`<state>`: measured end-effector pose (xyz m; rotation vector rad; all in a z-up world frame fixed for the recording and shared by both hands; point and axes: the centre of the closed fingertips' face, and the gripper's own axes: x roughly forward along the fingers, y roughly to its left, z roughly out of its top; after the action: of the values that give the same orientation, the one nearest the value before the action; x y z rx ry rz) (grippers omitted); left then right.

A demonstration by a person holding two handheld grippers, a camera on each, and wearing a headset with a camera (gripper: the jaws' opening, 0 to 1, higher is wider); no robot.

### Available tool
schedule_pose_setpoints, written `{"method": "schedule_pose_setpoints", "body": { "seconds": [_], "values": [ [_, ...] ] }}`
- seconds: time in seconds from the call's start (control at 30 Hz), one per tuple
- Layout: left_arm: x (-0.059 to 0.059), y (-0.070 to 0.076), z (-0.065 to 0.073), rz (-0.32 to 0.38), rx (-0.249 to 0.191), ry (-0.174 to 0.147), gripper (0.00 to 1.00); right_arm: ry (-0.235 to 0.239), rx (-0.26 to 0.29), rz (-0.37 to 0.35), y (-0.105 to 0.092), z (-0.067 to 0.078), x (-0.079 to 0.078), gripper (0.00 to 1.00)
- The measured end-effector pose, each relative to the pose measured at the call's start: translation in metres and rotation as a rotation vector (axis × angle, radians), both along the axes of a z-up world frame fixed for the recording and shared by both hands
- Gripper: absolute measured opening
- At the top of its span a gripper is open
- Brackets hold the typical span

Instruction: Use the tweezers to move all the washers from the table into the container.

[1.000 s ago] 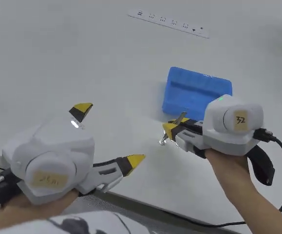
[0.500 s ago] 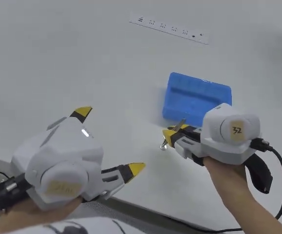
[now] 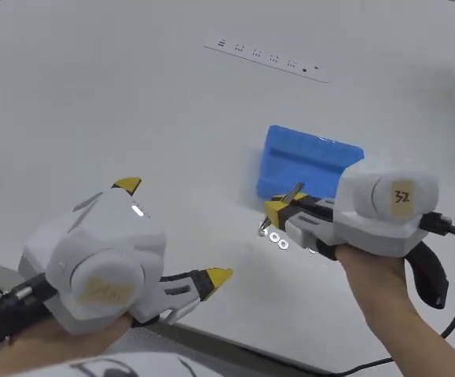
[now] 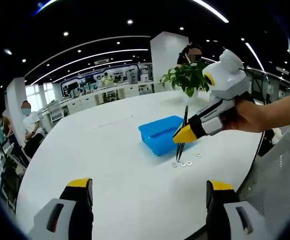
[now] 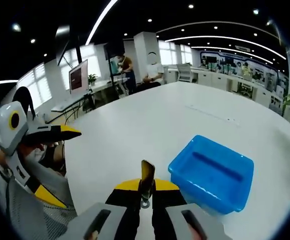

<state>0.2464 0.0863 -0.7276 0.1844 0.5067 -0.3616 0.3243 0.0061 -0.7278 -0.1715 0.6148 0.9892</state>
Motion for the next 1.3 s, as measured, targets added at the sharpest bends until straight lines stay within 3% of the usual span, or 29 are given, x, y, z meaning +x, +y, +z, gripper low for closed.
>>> {"method": "schedule_pose_setpoints", "body": {
  "seconds": [0.2, 0.43, 0.73, 0.97, 1.3],
  "values": [
    [0.0, 0.0, 0.002, 0.006, 0.007, -0.006, 0.95, -0.056, 0.048, -0.023, -0.003, 0.034, 0.022, 0.03],
    [-0.001, 0.001, -0.002, -0.001, 0.026, 0.003, 0.95, -0.132, 0.036, -0.065, -0.006, 0.046, 0.054, 0.04],
    [-0.001, 0.003, -0.003, 0.003, 0.031, 0.011, 0.95, -0.142, -0.045, -0.113, -0.005, 0.011, 0.079, 0.04],
    [0.0, 0.002, -0.004, 0.002, 0.03, 0.015, 0.95, -0.053, -0.025, -0.17, -0.001, -0.019, 0.087, 0.04],
    [0.0, 0.002, -0.006, 0.008, 0.029, 0.024, 0.94, -0.017, -0.047, -0.216, -0.003, -0.039, 0.092, 0.04]
  ]
}}
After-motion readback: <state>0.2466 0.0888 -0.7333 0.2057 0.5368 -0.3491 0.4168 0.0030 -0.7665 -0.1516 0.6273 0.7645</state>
